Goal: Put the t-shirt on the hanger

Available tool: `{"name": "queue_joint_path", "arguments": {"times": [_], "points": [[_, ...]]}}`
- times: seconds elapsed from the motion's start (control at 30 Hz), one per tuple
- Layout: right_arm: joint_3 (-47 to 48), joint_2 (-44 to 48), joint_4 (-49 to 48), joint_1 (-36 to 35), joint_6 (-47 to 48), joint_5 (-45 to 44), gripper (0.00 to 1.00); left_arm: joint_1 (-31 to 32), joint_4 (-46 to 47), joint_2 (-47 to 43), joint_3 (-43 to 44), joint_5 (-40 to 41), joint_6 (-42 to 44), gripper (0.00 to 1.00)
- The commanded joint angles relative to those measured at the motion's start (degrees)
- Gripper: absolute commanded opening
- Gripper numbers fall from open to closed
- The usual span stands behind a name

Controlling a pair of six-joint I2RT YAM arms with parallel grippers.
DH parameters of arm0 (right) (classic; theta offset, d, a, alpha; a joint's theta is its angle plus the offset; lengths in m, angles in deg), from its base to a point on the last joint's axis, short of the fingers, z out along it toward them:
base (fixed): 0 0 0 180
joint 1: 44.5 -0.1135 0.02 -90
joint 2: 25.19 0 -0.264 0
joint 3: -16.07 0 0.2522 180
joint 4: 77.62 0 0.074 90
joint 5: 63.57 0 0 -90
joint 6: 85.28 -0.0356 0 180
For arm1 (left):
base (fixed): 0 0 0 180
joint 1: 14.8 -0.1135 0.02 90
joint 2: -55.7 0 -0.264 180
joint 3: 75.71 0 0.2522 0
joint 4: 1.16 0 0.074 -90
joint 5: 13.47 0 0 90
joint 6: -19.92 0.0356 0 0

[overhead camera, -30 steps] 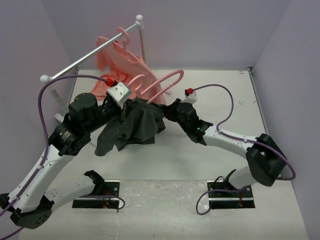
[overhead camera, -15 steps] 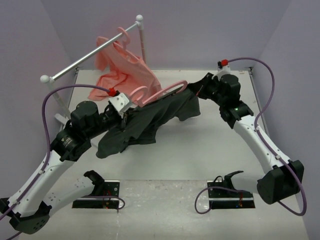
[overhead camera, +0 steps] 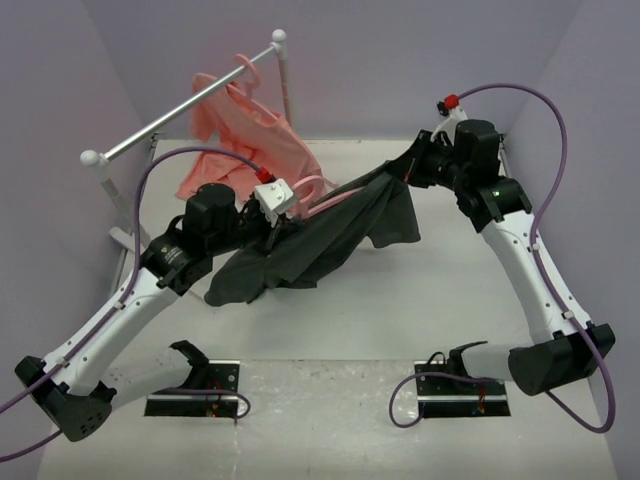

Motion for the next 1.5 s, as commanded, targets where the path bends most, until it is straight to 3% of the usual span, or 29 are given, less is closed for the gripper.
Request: {"name": "queue_joint_path", "arguments": {"times": [0.0, 0.13, 0.23, 0.3, 0.4, 0.47, 0.5, 0.6, 0.7, 0.77, 0.87, 0.97, 1.13, 1.2, 1.3, 1.37, 1.43, 1.47], "points": [[3.86, -0.73, 3.91, -2.04, 1.94, 5.21, 0.0, -0.15, 7.29, 0.34, 1.25, -1.17, -3.75, 0.0], [2.38, -1.17, 5.24, -6.04, 2.05, 9.23, 0.0, -0.2, 17.84, -0.68, -1.8, 0.32, -9.48, 0.0], [-3.79, 2.12, 1.13, -7.08, 0.29, 9.56, 0.02, -0.17, 21.56, 0.91, -2.62, -1.79, -11.35, 0.0], [-8.55, 3.8, -0.48, -7.07, 0.26, 11.35, 0.09, -0.23, 22.94, 2.68, -2.74, -4.64, -12.23, 0.0], [-8.93, 5.23, 3.51, -4.64, 1.35, 8.37, 0.29, -0.45, 22.74, 4.19, -2.69, -7.06, -11.62, 0.0], [-10.32, 7.94, 4.01, -2.3, 1.28, 7.95, 0.37, -1.17, 22.38, 4.74, -2.78, -8.51, -11.33, 0.0], [-10.69, 10.43, 4.47, 0.17, 1.54, 7.93, 0.48, -1.73, 21.81, 5.0, -2.77, -9.89, -11.27, 0.0], [-9.18, 13.6, 6.85, 0.85, 5.67, 7.92, 0.58, -2.73, 18.35, 6.81, -1.76, -14.31, -10.23, 0.0], [-8.07, 15.95, 5.74, 0.88, 10.67, 14.03, 0.65, -2.77, 15.49, 9.13, -0.51, -20.17, -9.2, 0.0], [-9.25, 17.4, 0.42, 0.81, 14.44, 22.68, 0.74, -2.69, 14.63, 9.82, -0.66, -24.19, -8.65, 0.0], [-12.7, 16.71, -13.36, 0.62, 13.48, 43.96, 0.79, -2.7, 13.81, 10.09, -0.75, -32.36, -6.88, 0.0], [-8.45, 11.02, -15.42, -1.0, 8.0, 48.78, 0.78, -2.69, 12.47, 10.5, -0.15, -35.87, -6.37, 0.0], [-0.32, 4.18, -4.89, -8.34, 17.57, 36.98, 0.77, -2.68, 10.73, 11.73, 1.42, -38.67, -4.6, 0.0], [0.72, 2.44, -4.73, -9.07, 17.49, 36.96, 0.72, -2.61, 10.83, 12.02, 1.44, -39.68, -4.59, 0.0], [0.44, 0.58, -8.93, -9.84, 14.66, 43.34, 0.16, -2.61, 10.87, 12.75, 1.65, -40.14, -4.6, 0.0], [-0.14, 0.45, -11.82, -10.05, 13.46, 46.78, 0.05, -2.61, 9.72, 13.24, 2.72, -38.17, -4.6, 0.0], [-1.14, 1.3, -13.31, -10.0, 13.13, 48.61, 0.0, -2.72, 8.26, 13.48, 3.65, -34.56, -4.3, 0.03], [-2.2, 2.3, -14.68, -10.0, 13.13, 47.56, 0.0, -2.88, 7.21, 13.27, 5.07, -29.22, -5.09, 0.21]]}}
